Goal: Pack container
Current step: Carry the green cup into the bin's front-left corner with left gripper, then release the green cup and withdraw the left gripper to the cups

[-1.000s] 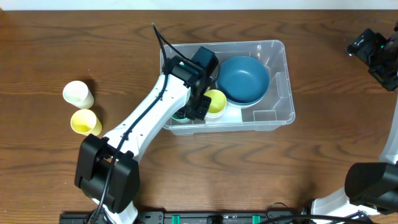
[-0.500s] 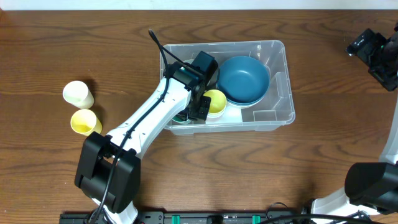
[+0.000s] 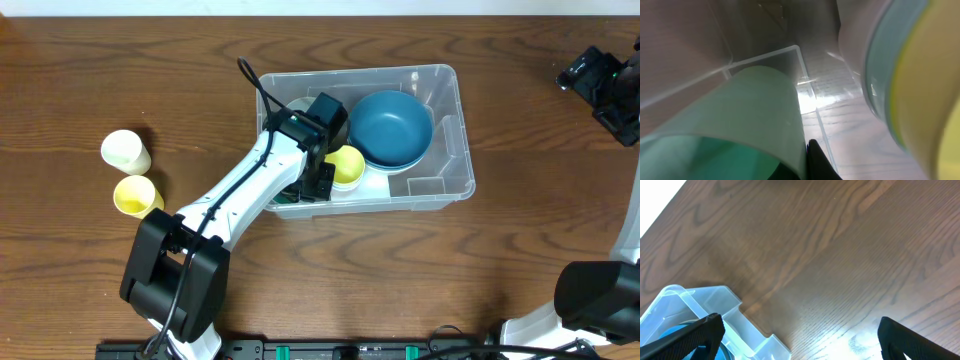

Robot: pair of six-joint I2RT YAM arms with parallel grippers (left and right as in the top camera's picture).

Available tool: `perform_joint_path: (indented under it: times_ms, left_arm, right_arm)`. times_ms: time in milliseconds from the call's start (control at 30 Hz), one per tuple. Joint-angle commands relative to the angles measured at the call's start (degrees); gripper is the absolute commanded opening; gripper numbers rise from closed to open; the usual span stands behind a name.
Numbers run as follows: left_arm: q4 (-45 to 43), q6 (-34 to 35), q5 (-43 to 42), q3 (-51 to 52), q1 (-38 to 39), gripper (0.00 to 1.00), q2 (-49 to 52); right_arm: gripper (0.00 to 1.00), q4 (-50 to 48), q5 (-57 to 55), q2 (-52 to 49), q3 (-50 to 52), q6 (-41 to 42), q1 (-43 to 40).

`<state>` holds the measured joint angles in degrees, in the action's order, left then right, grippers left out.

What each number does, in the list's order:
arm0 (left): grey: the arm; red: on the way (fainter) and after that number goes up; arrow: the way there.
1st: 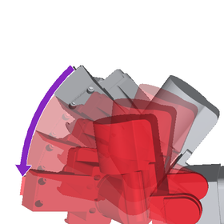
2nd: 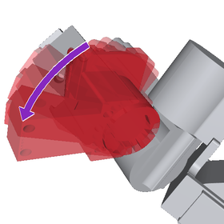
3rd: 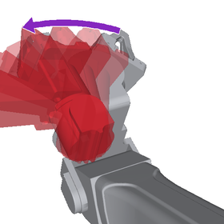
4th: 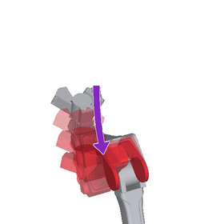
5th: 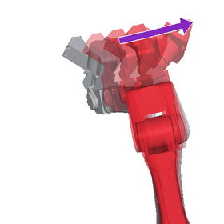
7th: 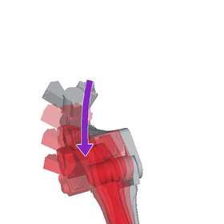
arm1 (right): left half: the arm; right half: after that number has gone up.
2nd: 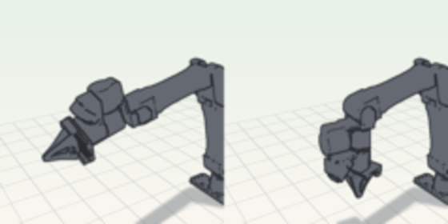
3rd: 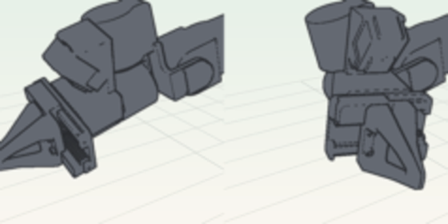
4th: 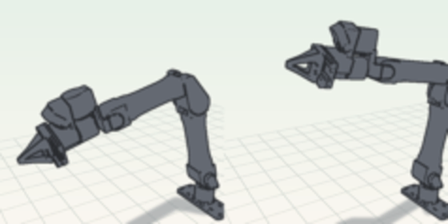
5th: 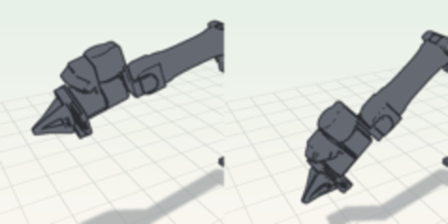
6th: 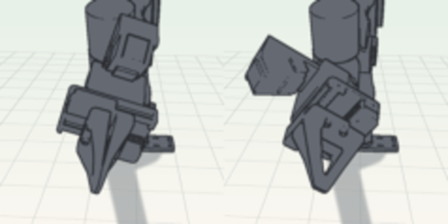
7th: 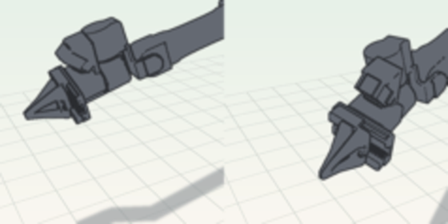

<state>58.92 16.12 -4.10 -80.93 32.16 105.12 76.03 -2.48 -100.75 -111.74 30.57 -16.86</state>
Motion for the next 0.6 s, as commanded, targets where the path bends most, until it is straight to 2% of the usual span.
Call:
perform_joint_path:
  times_ms: [0, 33, 67, 167, 233, 433, 567]
  left_arm:
    - [0.1, 0.5, 0.7, 0.4, 0.0, 0.06, -0.4]
    - [0.1, 0.5, 0.7, 0.4, 0.0, 0.06, -0.4]
    - [0.1, 0.5, 0.7, 0.4, 0.0, 0.1, -0.4]
    - [0.1, 0.5, 0.7, 0.4, 0.0, 0.33, -0.4]
    - [0.1, 0.5, 0.7, 0.4, 0.0, 0.4, -0.4]
    - [-0.2, 0.0, 0.7, 0.0, -0.3, 0.4, -0.5]
    - [1.5, -1.0, 0.7, -4.0, -2.1, 0.4, -1.2]
  right_arm:
    - [0.99, 0.1, -0.3, 1.0, -0.7, 0.5, -0.2]
    - [0.99, 0.1, -0.3, 1.0, -0.7, 0.5, -0.2]
    - [0.99, 0.1, -0.3, 1.0, -0.7, 0.5, -0.2]
    - [0.99, 0.1, -0.3, 1.0, -0.7, 0.5, -0.2]
    - [0.99, 0.1, -0.3, 1.0, -0.7, 0.5, -0.2]
    - [0.99, 0.1, -0.3, 1.0, -0.7, 0.5, -0.2]
    - [0.99, 0.1, -0.3, 1.0, -0.7, 0.5, -0.2]
